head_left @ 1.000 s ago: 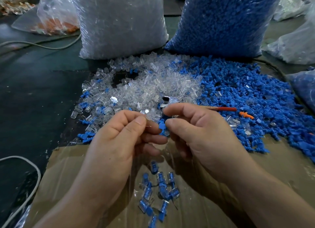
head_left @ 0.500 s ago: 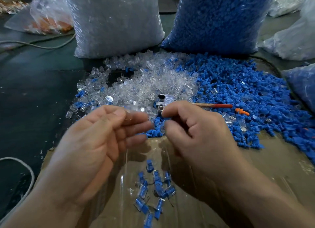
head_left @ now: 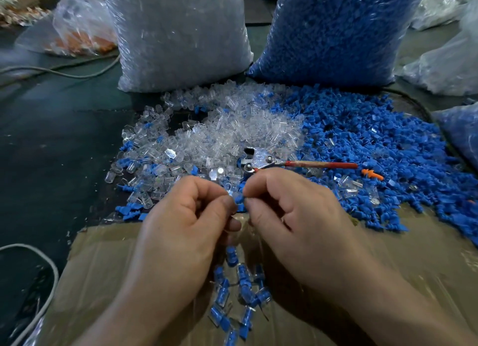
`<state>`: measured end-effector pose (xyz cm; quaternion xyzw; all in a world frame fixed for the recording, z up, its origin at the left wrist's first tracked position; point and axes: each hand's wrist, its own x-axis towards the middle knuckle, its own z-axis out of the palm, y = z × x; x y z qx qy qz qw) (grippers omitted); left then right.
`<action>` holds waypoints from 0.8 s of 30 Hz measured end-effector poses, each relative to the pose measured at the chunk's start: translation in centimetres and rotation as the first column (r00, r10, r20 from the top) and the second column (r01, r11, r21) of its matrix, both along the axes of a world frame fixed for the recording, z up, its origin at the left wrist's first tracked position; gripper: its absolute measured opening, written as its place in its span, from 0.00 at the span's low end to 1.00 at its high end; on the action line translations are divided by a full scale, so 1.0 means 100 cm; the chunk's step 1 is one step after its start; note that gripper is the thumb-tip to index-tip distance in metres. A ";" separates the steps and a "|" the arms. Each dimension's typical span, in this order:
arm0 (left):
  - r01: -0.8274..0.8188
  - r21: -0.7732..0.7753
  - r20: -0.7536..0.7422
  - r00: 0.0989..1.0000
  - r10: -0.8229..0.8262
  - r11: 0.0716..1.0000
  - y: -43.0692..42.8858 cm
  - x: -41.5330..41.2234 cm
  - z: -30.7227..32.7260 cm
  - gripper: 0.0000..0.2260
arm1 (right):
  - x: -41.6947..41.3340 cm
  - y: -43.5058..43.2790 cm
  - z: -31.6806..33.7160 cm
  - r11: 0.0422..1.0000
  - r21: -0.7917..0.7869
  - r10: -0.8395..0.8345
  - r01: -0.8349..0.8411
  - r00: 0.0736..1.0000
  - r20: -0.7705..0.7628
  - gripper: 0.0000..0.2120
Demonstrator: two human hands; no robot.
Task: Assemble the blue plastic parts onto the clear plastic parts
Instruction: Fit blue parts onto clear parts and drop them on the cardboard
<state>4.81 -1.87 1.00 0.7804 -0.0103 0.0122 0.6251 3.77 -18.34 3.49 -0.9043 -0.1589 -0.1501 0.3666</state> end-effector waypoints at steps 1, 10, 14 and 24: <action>-0.001 -0.005 0.014 1.000 0.001 1.000 0.000 0.000 -0.001 0.04 | -0.001 0.002 0.001 0.999 -0.034 0.008 -0.008 1.000 0.020 0.05; 0.051 0.018 0.056 0.997 -0.052 0.999 0.001 0.000 -0.002 0.13 | -0.004 0.003 0.002 0.991 -0.131 0.049 -0.042 0.997 0.052 0.09; 0.090 -0.071 0.044 0.995 -0.087 0.993 0.000 0.000 -0.001 0.13 | -0.004 -0.001 0.002 0.994 -0.105 0.027 -0.019 0.997 0.070 0.09; 0.183 -0.162 -0.025 0.982 -0.189 0.970 0.003 -0.001 0.003 0.07 | -0.003 -0.005 0.004 0.987 -0.102 0.115 -0.120 0.991 -0.062 0.09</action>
